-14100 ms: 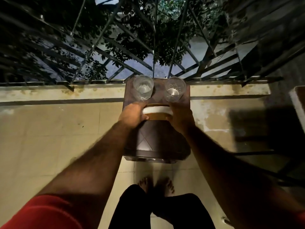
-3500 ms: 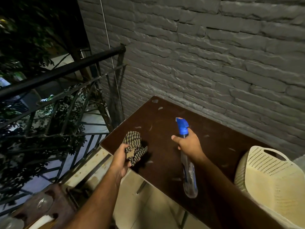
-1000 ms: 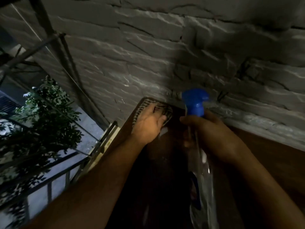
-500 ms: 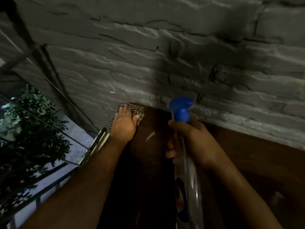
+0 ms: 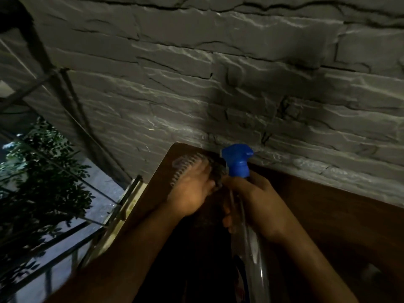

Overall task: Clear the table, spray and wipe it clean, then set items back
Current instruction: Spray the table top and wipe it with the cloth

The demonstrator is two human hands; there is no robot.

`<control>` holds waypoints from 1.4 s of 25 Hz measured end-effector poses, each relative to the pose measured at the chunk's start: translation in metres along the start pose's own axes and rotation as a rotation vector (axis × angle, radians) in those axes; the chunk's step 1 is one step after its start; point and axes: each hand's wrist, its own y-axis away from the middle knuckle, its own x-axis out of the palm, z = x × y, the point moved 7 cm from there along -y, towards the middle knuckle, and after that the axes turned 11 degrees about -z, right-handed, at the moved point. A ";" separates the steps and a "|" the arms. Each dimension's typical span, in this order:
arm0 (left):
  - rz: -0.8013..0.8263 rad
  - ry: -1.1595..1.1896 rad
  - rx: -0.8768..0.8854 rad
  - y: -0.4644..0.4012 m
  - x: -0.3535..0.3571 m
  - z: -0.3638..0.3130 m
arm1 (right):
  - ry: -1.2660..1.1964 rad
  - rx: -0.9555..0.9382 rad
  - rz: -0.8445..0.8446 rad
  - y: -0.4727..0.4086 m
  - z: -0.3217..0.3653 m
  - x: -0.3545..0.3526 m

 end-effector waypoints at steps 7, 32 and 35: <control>-0.034 0.011 -0.394 -0.038 -0.015 0.063 | -0.002 0.016 0.009 0.012 -0.009 -0.007; 0.006 0.134 0.141 0.079 -0.023 0.034 | -0.003 0.056 -0.030 0.040 -0.024 0.002; -0.038 0.072 -0.272 0.021 -0.031 0.071 | 0.023 0.029 -0.006 0.046 -0.025 0.007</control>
